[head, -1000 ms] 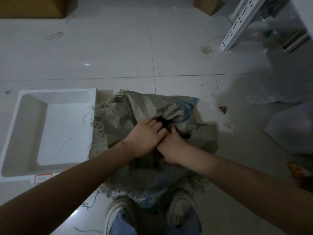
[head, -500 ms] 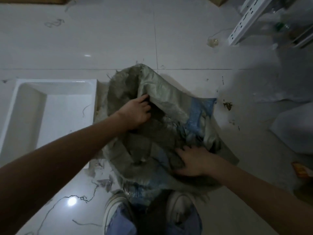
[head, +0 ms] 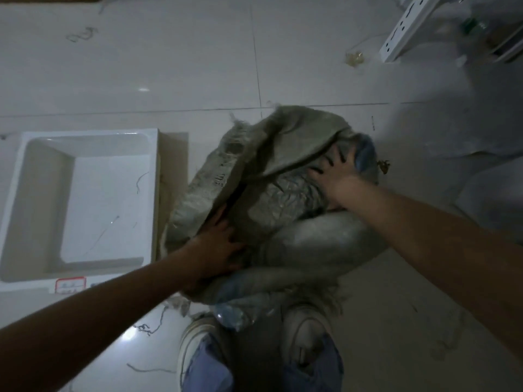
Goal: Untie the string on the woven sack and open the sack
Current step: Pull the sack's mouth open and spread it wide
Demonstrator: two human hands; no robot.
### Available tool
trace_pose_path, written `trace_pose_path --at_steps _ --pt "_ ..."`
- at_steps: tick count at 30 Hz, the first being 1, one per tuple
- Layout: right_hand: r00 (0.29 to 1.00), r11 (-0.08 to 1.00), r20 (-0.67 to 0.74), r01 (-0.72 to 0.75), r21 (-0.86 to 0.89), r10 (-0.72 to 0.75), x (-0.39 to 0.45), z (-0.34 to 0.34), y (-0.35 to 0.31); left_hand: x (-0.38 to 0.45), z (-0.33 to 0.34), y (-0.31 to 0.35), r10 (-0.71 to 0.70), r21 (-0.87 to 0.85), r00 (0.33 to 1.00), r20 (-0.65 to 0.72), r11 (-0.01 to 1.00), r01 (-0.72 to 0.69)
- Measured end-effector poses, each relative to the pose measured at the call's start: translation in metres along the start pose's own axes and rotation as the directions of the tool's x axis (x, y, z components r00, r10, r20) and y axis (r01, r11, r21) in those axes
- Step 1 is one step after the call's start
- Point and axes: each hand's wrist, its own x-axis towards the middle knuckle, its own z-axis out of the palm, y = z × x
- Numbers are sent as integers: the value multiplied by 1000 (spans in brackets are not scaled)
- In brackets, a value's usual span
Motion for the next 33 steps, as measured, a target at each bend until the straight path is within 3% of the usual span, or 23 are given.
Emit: trace_pose_path --at_steps 2,3,6,9,11,12,14,17,19,20,22,25,27,28,31,33 --pt "995 992 55 -90 93 85 1 7 21 -13 10 -25 63 11 992 109 998 -64" --pt "990 986 83 -126 114 117 0 12 30 -20 16 -39 33 -40 979 201 999 -25" --pt "976 978 128 -186 90 174 -7 24 41 -29 18 -79 -1 -51 964 265 999 16" --pt "985 991 168 -64 117 43 -22 18 26 -16 6 -100 11 -63 979 204 998 2" --pt "970 993 231 56 104 -78 -36 4 2 1 -17 -98 -62 -94 982 179 992 79" --pt "967 987 207 129 101 -147 -45 -3 -12 11 -31 -93 -132 -119 985 115 982 146" --pt "951 944 -46 309 119 -306 -57 -9 -41 28 -52 -80 -194 -111 976 -99 977 183" --pt "810 820 -399 535 202 -429 -75 -8 -71 45 -72 -65 -109 157 914 -391 970 184" --pt "730 802 -445 596 42 -519 -78 2 -85 55 -73 -70 -106 331 926 -362 914 234" --pt "721 802 -408 595 -48 -559 -78 11 -92 59 -70 -76 -165 351 950 -264 901 254" --pt "747 796 -281 589 -139 -602 -76 34 -109 63 -64 -90 -284 279 949 -135 908 312" --pt "749 777 -213 621 -104 -627 -73 57 -118 66 -48 -111 -313 137 950 -3 941 310" --pt "726 780 -348 625 -29 -594 -66 58 -113 62 -50 -118 -310 55 951 24 950 308" --pt "714 783 -436 621 32 -548 -64 49 -107 59 -55 -117 -287 17 957 -31 958 288" --pt "744 836 -624 484 259 -237 -50 14 -78 58 -72 -82 -209 61 913 -350 968 245" --pt "702 905 -693 387 177 -165 -35 -1 -60 61 -80 -45 -284 69 886 -367 941 331"
